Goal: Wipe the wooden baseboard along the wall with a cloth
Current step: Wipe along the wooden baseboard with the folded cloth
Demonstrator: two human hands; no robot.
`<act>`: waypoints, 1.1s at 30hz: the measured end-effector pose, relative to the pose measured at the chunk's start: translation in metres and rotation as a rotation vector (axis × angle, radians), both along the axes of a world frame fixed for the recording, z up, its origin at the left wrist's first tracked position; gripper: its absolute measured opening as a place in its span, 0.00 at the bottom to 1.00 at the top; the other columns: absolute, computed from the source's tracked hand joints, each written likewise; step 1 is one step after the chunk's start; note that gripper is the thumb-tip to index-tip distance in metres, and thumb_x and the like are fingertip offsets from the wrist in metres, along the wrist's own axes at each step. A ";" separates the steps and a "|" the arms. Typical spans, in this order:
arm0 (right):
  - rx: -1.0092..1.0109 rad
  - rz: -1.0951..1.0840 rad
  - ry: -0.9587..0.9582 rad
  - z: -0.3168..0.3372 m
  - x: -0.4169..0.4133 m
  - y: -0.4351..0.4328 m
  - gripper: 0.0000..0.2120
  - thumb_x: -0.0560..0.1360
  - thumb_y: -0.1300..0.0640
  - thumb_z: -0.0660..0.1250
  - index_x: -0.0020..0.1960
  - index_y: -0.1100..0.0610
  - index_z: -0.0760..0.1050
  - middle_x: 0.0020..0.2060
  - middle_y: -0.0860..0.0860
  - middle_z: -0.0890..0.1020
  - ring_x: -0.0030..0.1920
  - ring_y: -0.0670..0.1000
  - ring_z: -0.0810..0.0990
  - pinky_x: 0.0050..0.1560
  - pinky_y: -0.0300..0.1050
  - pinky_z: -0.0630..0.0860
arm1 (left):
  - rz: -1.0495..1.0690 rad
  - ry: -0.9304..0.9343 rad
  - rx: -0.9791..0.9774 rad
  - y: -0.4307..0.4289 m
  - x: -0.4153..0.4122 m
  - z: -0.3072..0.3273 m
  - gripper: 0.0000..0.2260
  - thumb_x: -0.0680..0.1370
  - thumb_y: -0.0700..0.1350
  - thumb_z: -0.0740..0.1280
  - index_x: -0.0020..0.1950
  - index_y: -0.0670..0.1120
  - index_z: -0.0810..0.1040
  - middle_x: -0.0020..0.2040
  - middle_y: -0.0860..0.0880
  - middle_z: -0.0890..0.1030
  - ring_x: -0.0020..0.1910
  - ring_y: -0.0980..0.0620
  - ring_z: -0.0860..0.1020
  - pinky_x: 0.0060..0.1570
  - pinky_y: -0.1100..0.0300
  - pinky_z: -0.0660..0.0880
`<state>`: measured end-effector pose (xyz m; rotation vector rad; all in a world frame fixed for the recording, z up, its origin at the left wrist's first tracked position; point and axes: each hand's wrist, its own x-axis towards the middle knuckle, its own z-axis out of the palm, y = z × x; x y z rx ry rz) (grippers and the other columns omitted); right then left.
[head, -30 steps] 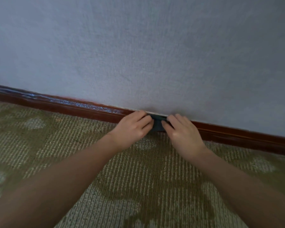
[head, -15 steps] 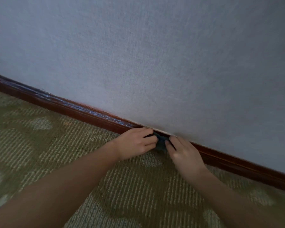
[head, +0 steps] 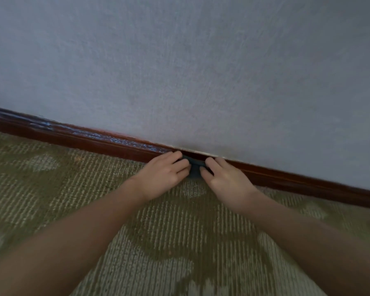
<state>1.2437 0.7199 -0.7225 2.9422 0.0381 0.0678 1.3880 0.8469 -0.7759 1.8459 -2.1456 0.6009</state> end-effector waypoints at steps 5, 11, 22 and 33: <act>0.033 0.035 0.014 0.011 0.012 0.016 0.11 0.60 0.70 0.75 0.42 0.67 0.79 0.39 0.61 0.78 0.37 0.60 0.78 0.34 0.49 0.75 | 0.015 -0.048 0.076 0.022 0.008 0.023 0.08 0.72 0.35 0.62 0.43 0.38 0.82 0.39 0.45 0.79 0.37 0.45 0.77 0.37 0.56 0.75; 0.065 0.116 -0.030 0.004 0.022 0.012 0.11 0.59 0.70 0.74 0.41 0.65 0.78 0.39 0.60 0.78 0.37 0.59 0.78 0.37 0.48 0.76 | 0.024 -0.106 0.081 0.023 0.015 0.025 0.14 0.75 0.36 0.57 0.41 0.39 0.82 0.38 0.45 0.79 0.36 0.45 0.78 0.37 0.56 0.74; 0.128 0.216 -0.168 -0.026 0.062 0.005 0.24 0.56 0.69 0.78 0.52 0.66 0.79 0.37 0.59 0.78 0.35 0.58 0.78 0.32 0.45 0.74 | 0.156 -0.125 0.202 0.034 0.041 0.022 0.11 0.74 0.36 0.59 0.43 0.38 0.82 0.39 0.45 0.79 0.39 0.45 0.78 0.39 0.55 0.76; 0.097 0.187 -0.242 -0.043 0.052 -0.004 0.19 0.64 0.73 0.70 0.55 0.70 0.77 0.42 0.60 0.80 0.38 0.58 0.79 0.36 0.45 0.74 | 0.207 -0.066 0.206 0.027 0.032 0.017 0.14 0.74 0.36 0.57 0.44 0.38 0.82 0.40 0.44 0.80 0.38 0.46 0.78 0.41 0.56 0.76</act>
